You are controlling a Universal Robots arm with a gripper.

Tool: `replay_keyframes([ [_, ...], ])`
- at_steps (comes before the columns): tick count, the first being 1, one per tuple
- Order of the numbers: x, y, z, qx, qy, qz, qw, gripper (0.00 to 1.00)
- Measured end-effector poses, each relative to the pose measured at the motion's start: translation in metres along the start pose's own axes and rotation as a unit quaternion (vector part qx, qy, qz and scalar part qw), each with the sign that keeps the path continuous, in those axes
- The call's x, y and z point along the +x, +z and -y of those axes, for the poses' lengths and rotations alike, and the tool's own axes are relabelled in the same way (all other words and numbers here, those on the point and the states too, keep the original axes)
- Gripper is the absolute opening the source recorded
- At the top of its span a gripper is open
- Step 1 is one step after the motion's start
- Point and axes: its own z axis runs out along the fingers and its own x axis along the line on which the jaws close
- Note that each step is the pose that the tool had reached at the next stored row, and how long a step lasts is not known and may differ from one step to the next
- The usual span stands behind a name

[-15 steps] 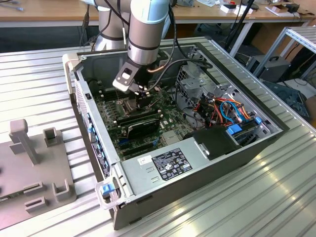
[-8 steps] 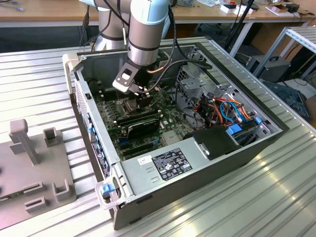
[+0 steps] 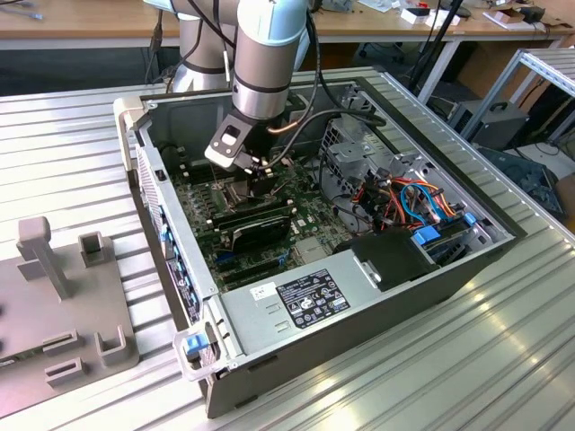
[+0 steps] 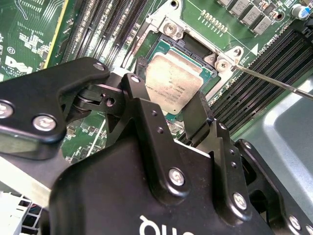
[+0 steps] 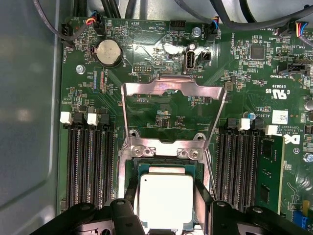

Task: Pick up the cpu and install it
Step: 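Place the cpu into insertion slot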

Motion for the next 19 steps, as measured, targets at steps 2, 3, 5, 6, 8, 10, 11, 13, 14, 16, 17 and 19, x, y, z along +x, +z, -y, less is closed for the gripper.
replay_keyframes([
  [2, -0.0001, 0.0001, 0.0, 0.0, 0.006, 0.0001, 0.99998, 0.54],
  [3, -0.0001, 0.0001, 0.0, 0.0, 0.014, 0.0003, 0.99991, 0.54],
  [5, -0.0001, 0.0001, -0.0001, 0.0, 0.015, 0.0003, 0.99988, 0.54],
  [6, -0.0001, 0.0001, -0.0001, 0.0, 0.015, 0.0003, 0.99988, 0.54],
  [8, -0.0001, 0.0001, -0.0001, 0.0, 0.015, 0.0003, 0.99988, 0.54],
  [10, 0.0001, 0.0002, -0.0001, 0.0, 0.015, 0.0002, 0.99988, 0.54],
  [11, 0.0003, 0.0002, -0.0001, -0.0001, 0.015, 0.0002, 0.99988, 0.54],
  [13, 0.0004, 0.0002, -0.0001, 0.0, 0.015, 0.0003, 0.99988, 0.54],
  [14, 0.0005, 0.0002, -0.0001, 0.0, 0.015, 0.0003, 0.99988, 0.54],
  [16, 0.0006, 0.0003, -0.0001, 0.0, 0.015, 0.0003, 0.99988, 0.54],
  [17, 0.0006, 0.0003, -0.0001, 0.0, 0.015, 0.0003, 0.99988, 0.54],
  [19, 0.0006, 0.0004, -0.0005, 0.0, 0.016, 0.0002, 0.99988, 0.54],
])
